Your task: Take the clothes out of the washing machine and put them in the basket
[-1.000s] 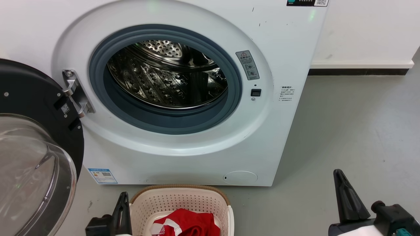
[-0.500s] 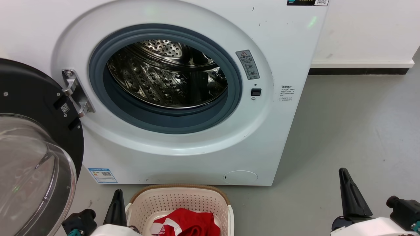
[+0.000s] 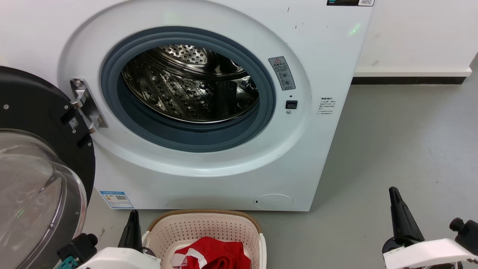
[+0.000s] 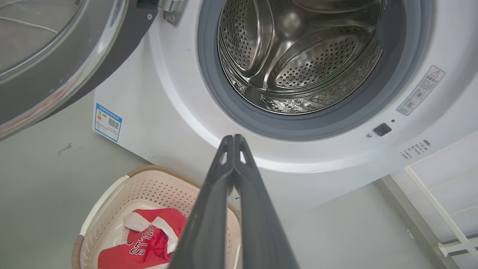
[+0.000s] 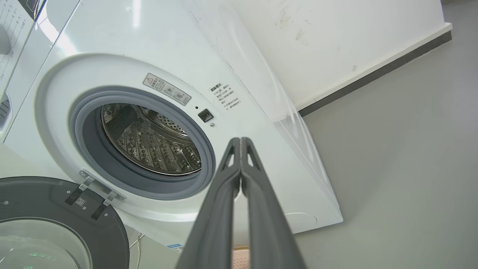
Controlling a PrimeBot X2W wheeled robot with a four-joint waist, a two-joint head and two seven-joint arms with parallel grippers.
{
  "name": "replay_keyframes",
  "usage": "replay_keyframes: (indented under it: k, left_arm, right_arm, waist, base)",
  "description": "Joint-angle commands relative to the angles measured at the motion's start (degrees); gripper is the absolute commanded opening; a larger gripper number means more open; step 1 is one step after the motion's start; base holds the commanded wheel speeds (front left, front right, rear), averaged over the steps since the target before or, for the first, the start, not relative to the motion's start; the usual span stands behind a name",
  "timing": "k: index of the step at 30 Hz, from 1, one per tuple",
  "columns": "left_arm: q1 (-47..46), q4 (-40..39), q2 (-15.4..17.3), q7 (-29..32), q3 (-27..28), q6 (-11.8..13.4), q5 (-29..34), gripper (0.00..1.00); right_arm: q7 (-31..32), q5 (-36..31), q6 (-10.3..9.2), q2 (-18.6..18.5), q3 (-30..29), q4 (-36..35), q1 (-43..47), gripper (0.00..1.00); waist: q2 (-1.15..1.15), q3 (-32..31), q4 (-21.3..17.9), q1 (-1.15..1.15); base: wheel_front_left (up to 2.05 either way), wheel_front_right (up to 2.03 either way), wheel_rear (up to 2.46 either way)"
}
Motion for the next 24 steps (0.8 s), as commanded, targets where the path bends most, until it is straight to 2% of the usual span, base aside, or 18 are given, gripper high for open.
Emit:
replay_keyframes:
  k: [1,24]
  left_arm:
    - [-1.7,-0.5,0.0,0.5,0.5,-0.5,-2.7,0.0]
    - [-4.1,0.4,0.0,4.6,2.2,-2.8,-19.8,0.0]
  right_arm:
    - [0.4,2.8,0.0,-0.5,-0.2,-0.2,-1.7,0.0]
    - [4.2,20.3,-0.01,-0.8,-1.2,2.6,-4.5,0.0]
  waist:
    - [-0.01,0.0,0.0,0.0]
    - [-0.01,0.2,0.0,0.0]
  base:
    - [0.0,0.0,0.0]
    - [0.0,0.0,0.0]
